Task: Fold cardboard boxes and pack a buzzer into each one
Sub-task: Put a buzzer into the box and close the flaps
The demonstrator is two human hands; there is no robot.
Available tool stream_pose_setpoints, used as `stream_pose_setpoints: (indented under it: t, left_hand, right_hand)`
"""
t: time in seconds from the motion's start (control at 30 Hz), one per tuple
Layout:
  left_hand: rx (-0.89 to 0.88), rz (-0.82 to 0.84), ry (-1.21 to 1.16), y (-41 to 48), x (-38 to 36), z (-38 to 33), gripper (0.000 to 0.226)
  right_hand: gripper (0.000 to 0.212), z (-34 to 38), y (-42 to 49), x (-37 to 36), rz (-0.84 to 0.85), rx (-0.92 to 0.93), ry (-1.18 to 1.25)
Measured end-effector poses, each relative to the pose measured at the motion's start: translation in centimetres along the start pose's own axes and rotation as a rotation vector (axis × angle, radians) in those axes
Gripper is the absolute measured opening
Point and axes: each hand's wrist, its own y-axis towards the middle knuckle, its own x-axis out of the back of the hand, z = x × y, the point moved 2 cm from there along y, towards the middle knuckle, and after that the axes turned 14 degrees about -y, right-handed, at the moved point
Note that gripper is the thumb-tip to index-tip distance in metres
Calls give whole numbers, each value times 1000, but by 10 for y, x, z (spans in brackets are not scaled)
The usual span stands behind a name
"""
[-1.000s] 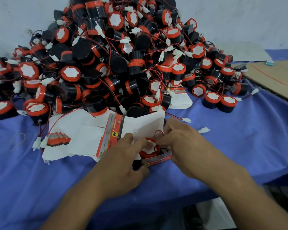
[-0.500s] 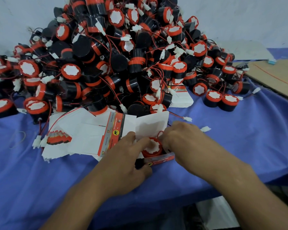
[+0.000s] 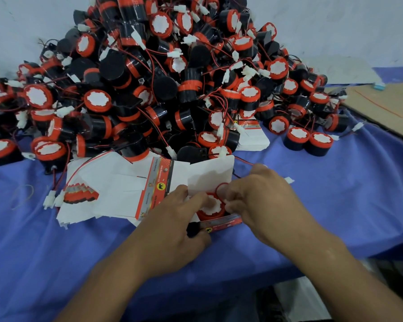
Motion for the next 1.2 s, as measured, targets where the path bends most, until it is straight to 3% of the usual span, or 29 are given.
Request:
stream_pose_setpoints:
  t: [0.13,0.23,0.37,0.47,0.63,0.9,1.2]
  left_hand:
    - [-9,3,7,0,1,-1,46]
    - [-8,6,13,-1,0,-2,43]
    - [2,10,4,-2,0,-2,40]
    - [17,13,11,-1,0,-2,40]
    - [28,28,16,1,1,-3,43]
    - [-5,3,11,-1,1,-3,45]
    - [-49,-223,-121,-1,-4,-7,35]
  right_hand:
    - [24,1,0,2,45,139,-89]
    - [25,-1,-2,0,75,162,-26]
    - [29,-11,1,-7,184,72,176]
    - [44,-17,1,-12,301,25,382]
    - [63,-17,4,-21,215,-111,622]
    - [21,-19,11,-25,43,-357,885]
    - [20,-14,12,-29,25,-328,696]
